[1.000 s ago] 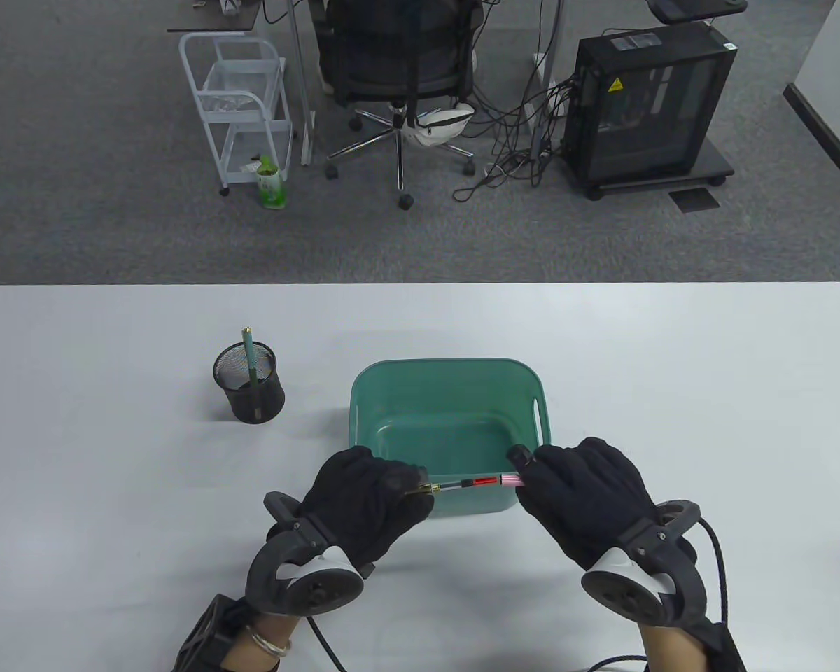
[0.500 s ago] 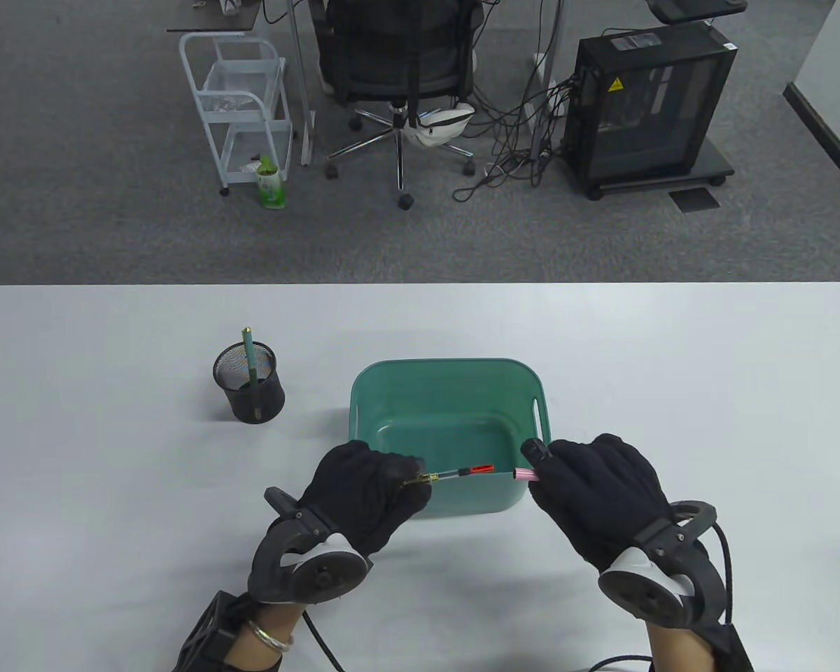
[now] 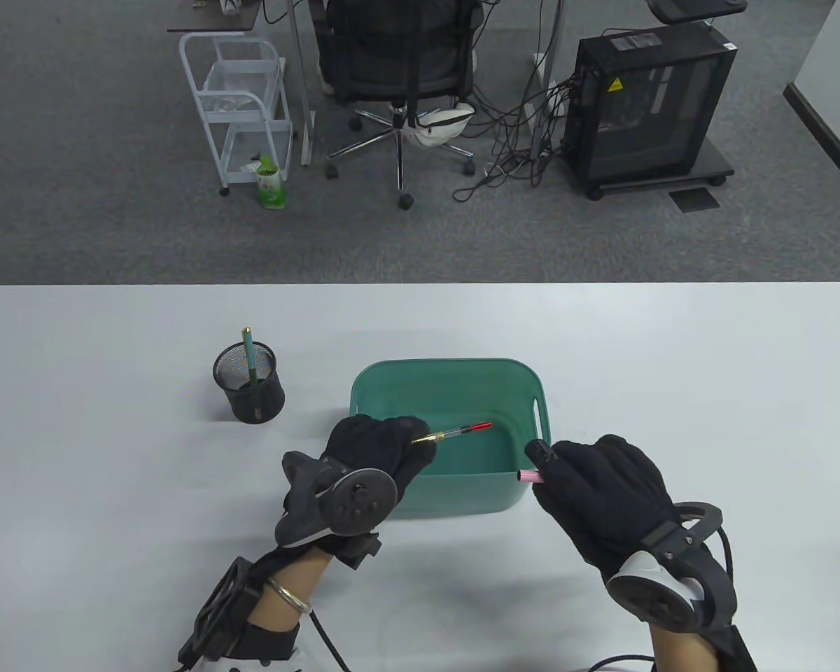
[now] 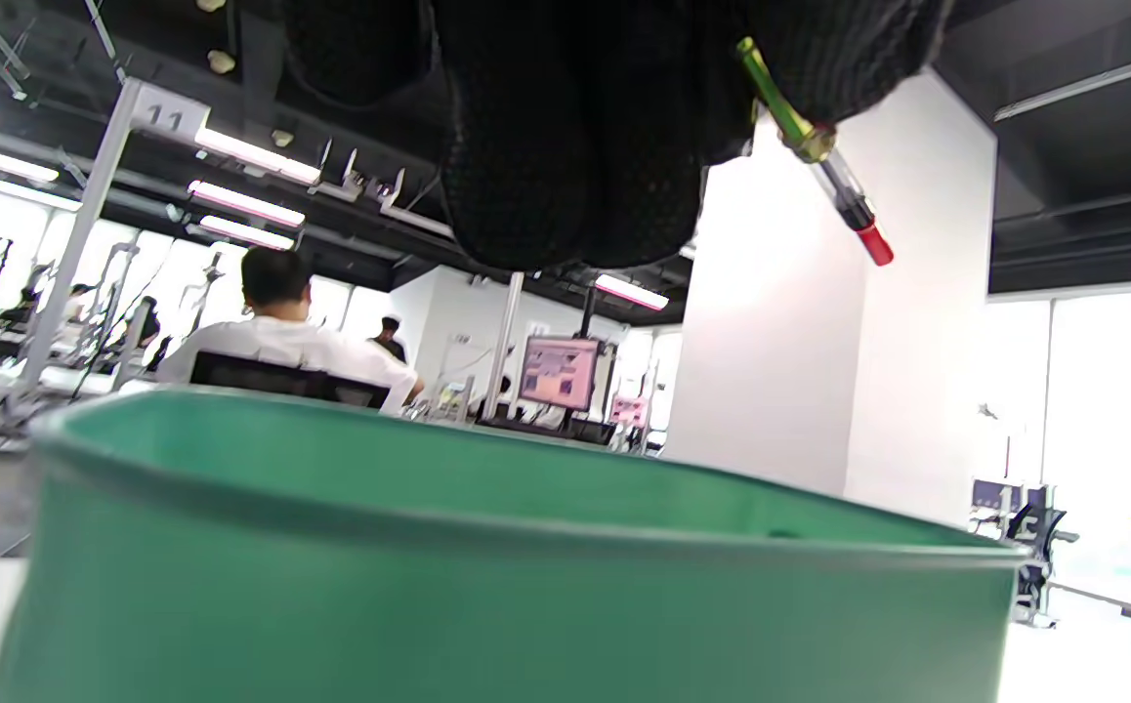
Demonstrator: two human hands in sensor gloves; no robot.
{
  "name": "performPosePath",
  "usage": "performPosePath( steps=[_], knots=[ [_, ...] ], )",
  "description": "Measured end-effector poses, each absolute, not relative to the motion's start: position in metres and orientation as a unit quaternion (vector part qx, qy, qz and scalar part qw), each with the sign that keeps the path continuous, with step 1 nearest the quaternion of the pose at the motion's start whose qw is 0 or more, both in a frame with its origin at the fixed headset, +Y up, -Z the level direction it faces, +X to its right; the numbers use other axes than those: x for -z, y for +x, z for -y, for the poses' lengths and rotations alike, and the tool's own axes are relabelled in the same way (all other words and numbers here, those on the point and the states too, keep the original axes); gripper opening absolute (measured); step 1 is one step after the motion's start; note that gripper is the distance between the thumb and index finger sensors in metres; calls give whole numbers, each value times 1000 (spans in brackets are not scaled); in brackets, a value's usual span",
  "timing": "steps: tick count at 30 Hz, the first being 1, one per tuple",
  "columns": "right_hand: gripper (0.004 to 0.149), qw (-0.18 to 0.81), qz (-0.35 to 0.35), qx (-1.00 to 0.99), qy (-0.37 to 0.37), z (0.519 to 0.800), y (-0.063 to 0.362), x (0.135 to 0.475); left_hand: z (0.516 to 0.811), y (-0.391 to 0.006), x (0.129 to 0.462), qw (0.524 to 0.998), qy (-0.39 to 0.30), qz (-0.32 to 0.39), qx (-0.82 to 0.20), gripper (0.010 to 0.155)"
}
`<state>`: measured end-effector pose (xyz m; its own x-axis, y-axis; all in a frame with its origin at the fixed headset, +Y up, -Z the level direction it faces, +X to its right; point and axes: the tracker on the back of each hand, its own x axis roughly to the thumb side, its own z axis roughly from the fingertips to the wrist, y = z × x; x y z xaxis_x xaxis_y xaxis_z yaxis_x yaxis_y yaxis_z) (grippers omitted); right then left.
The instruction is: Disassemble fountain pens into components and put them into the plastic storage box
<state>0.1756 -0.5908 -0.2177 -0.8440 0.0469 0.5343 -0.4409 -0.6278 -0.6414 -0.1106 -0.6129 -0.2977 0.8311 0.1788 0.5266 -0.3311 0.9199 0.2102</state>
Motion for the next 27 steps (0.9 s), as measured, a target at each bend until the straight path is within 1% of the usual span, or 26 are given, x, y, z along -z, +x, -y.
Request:
performPosePath(
  steps=[4,14,27],
  knots=[
    [46,145,409,-868,242,591,176,218,617,-108,309,954,118,243,-133,44],
    [46,146,406,-868,245,591,177,217,631,-100,327,964,80,228,-112,44],
    [46,146,404,-869,246,591,176,218,639,-97,334,965,78,225,-109,44]
  ],
)
